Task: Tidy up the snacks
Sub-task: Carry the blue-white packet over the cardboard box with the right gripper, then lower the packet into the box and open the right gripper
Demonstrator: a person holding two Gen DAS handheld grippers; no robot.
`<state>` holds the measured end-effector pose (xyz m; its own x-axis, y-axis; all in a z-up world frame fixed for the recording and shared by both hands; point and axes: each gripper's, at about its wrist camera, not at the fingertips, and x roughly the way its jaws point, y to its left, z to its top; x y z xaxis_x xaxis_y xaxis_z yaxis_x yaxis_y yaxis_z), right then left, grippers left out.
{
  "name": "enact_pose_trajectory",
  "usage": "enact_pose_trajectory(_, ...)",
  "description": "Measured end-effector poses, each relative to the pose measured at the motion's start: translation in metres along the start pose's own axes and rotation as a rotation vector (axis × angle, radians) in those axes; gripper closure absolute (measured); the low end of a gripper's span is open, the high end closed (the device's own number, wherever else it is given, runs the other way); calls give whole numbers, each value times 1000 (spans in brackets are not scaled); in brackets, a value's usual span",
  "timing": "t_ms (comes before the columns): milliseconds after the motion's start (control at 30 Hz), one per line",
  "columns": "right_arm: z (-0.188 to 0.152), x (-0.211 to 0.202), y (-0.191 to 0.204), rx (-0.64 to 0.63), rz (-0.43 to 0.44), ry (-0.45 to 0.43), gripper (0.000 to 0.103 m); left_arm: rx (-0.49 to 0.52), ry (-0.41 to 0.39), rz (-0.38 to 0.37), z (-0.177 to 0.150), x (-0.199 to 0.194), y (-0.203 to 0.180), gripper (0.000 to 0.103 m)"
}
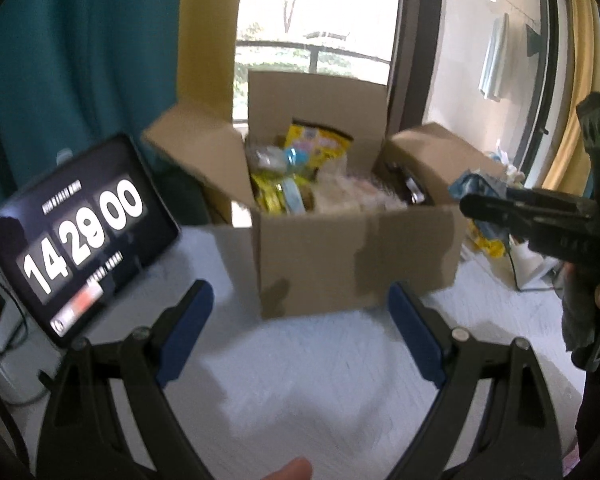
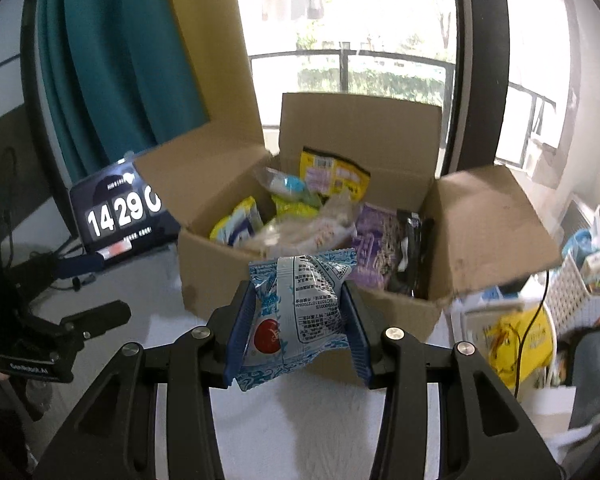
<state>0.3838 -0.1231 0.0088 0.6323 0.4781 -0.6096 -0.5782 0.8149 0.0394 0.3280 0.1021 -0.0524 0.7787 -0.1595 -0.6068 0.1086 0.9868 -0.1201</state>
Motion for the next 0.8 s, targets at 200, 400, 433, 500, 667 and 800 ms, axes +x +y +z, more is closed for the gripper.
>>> enact_pose_trajectory(200, 24, 0, -1, 5, 4, -49, 57, 2, -66, 10, 36, -9, 7, 13)
enact_pose_trajectory(400, 49, 9, 6, -16, -2, -78, 57, -41, -121, 0, 66, 1, 20, 13)
enact_pose_trajectory(433, 53, 11, 8, -20, -4, -81, 57, -53, -132, -5, 72, 4, 23, 13)
enact_pose_trajectory(500, 61, 16, 10, -28, -10, -84, 57, -70, -149, 2, 83, 9, 29, 13)
enact_pose_trajectory(667, 80, 28, 16, -61, -25, -84, 57, -127, -207, 42, 111, 20, 49, 13)
enact_pose_trajectory(800, 94, 43, 20, -85, -33, -84, 57, -134, -226, 70, 117, 25, 65, 13)
